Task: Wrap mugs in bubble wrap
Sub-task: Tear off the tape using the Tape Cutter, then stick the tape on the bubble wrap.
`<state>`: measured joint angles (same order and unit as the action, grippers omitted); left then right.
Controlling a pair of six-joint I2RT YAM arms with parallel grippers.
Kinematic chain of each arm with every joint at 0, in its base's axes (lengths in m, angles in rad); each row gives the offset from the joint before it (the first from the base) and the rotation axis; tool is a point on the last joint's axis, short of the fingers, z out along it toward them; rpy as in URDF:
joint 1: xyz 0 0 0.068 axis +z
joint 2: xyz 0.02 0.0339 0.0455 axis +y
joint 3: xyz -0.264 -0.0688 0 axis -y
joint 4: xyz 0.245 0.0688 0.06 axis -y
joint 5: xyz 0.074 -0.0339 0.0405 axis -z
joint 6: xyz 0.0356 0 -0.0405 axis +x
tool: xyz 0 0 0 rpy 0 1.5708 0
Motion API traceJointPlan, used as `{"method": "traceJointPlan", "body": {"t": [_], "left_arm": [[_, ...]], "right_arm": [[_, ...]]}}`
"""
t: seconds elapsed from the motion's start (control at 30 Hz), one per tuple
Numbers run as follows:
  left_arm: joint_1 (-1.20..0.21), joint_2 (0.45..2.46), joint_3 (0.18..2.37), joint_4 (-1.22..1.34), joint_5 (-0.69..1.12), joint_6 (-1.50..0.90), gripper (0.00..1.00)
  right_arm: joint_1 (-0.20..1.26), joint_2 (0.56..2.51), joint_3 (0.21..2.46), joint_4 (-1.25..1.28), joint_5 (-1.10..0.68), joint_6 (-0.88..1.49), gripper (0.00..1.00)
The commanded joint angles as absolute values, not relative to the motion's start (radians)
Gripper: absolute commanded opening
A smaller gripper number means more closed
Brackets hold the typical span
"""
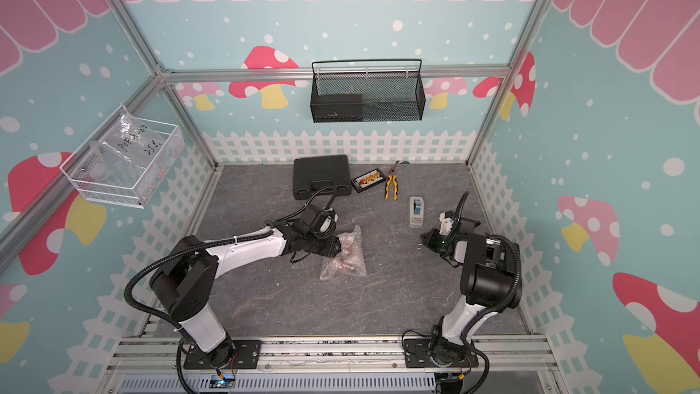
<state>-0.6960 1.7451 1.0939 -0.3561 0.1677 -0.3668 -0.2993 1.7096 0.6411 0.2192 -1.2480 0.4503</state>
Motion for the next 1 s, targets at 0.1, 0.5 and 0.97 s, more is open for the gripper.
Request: {"method": "traceJointPlan", "body": {"t": [0.1,0.5,0.97], "left_arm": [[-0.703,1.742,1.099,-0.402,0.140,-0.358,0.55],[-0.703,1.731,1.093,-0.368,0.168,-0.362,0.55],[-0.703,1.710,1.068,-0.304,0.184,-0.365,0.55]], "right_arm": [[-0.293,1.531,0.609,0.132,-1.169,0.402,0.00],[-0.070,1.214,0.625,0.120,-1.216,0.417,0.00],[0.401,0.963,0.577,0.111,-1.112,0.657,0.00]]}}
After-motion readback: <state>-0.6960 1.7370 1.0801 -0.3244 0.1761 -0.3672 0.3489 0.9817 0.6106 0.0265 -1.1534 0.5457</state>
